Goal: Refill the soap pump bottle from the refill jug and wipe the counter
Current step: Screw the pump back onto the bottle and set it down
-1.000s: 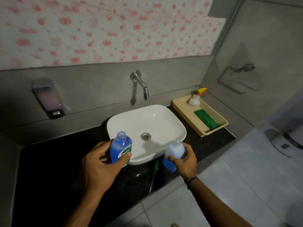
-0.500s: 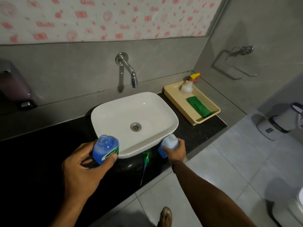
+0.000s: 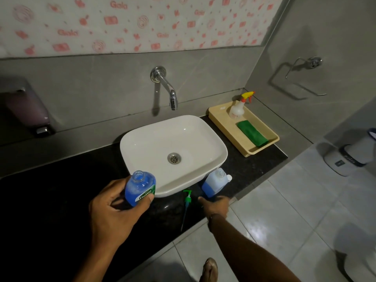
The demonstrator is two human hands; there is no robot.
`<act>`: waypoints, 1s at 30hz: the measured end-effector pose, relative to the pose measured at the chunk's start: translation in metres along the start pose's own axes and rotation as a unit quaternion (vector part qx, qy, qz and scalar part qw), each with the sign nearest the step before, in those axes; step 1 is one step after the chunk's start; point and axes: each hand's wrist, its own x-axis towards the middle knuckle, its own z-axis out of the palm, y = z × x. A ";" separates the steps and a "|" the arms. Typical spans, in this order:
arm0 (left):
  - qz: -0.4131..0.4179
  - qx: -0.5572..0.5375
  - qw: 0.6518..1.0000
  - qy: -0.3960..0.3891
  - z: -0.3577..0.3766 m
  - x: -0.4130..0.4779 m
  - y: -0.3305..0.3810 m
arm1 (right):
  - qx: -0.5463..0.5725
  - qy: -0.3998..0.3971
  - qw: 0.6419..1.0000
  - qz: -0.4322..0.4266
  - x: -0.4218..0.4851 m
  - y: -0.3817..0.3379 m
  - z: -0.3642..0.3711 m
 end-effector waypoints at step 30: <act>-0.039 0.069 0.997 0.009 0.021 0.024 0.031 | 0.133 -0.279 0.787 -0.534 -0.220 -0.241 -0.120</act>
